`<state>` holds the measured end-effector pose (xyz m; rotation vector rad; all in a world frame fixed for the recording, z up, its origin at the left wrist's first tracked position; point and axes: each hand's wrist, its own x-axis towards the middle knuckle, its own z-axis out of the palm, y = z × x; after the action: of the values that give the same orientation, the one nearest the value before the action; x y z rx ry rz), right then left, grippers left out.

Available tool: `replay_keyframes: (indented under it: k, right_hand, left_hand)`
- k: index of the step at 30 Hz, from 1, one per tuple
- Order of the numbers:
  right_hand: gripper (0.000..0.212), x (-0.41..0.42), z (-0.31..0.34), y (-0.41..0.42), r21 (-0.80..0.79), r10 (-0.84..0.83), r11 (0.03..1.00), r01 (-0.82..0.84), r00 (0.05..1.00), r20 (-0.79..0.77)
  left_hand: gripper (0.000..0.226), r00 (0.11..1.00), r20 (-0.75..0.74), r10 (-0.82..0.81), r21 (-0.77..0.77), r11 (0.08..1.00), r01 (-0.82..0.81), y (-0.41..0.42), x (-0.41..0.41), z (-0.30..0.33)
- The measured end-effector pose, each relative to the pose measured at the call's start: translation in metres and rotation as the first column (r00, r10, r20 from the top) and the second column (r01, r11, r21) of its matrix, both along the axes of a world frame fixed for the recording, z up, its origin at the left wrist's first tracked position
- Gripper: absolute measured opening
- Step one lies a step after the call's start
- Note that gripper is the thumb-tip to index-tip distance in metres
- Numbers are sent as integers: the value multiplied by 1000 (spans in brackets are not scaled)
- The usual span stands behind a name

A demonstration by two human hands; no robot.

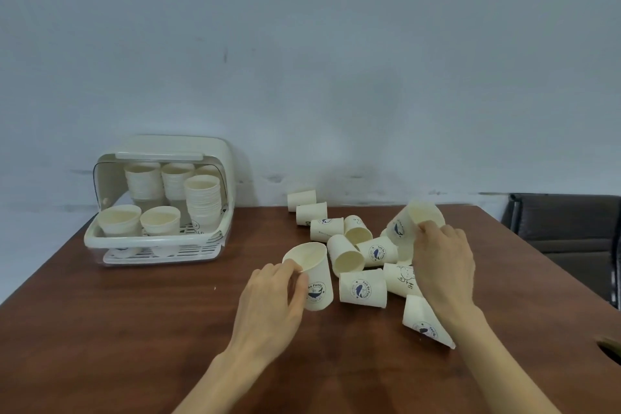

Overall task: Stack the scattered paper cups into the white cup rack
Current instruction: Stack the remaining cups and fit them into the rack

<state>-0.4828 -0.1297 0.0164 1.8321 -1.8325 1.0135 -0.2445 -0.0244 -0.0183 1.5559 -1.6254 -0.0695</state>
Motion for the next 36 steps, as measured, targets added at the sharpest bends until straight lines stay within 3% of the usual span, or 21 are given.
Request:
replay_keyframes:
  k: [5,10,17,23,29,36]
  right_hand:
    - [18,49,-7,26,-55,184,981,-184,983,-6]
    - [10,101,-8,43,-31,406,913,-407,913,-40]
    - [16,168,-2,55,10,564,824,-567,819,-107]
    - [10,233,13,50,30,649,761,-648,761,-16]
    - [23,309,25,26,94,713,697,-711,701,21]
    - [25,375,29,-6,179,696,714,-677,714,-77]
  left_hand:
    - [12,998,-34,54,-12,998,-55,9,23,-2]
    - [12,988,-62,143,-23,989,-145,21,57,-4]
    - [11,955,-158,253,-2,967,-256,47,108,-7]
    - [12,915,-184,360,39,933,-359,68,154,-8]
    - [7,896,-113,429,35,903,-428,79,184,-5]
    - [8,897,-100,431,-12,901,-434,80,201,-4]
